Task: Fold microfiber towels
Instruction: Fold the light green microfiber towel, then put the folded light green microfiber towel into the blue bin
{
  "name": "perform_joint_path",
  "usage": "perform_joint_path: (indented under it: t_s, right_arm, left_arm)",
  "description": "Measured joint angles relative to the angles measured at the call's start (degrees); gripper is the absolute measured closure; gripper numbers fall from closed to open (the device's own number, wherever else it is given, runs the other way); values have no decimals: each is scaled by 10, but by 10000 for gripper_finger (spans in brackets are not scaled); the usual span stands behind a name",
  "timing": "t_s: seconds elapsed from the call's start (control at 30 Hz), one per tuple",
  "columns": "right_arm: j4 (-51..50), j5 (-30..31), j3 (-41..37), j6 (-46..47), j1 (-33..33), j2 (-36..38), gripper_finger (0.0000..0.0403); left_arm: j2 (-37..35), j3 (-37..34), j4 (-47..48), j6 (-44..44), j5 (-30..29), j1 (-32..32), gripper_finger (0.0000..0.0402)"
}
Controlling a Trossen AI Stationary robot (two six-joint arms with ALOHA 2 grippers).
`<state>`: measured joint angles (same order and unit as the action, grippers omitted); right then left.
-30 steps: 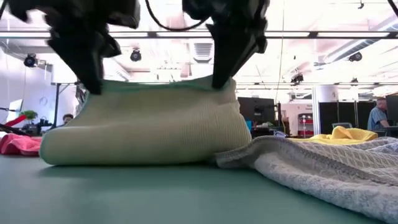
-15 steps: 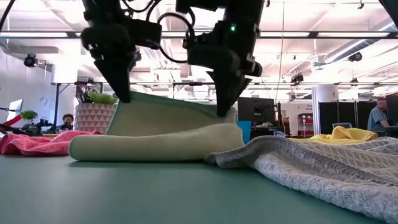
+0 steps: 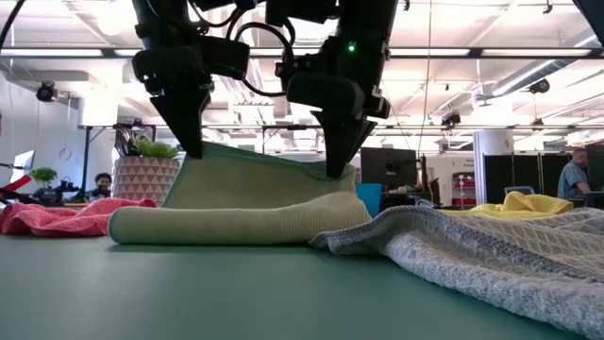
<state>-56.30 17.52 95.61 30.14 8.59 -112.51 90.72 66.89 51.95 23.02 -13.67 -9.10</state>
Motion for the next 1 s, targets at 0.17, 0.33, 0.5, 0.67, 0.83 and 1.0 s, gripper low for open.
perform_joint_path:
  t_s: [0.17,0.33,0.5,0.67,0.83,1.0]
  right_arm:
    - [-1,1,2,-1,-4,0,310]
    - [-1,0,4,-2,-7,2,267]
    - [-9,0,4,-3,-7,15,241]
    - [-36,7,5,-4,-8,55,232]
    - [-96,20,3,-4,-4,110,237]
    - [-110,20,-36,-17,21,185,245]
  left_arm:
    - [0,0,0,0,2,0,388]
    - [0,0,0,1,3,0,361]
    - [0,0,0,2,3,0,299]
    - [-2,13,19,5,3,2,238]
    - [-15,47,78,2,20,1,218]
    - [-51,55,94,-26,26,-33,217]
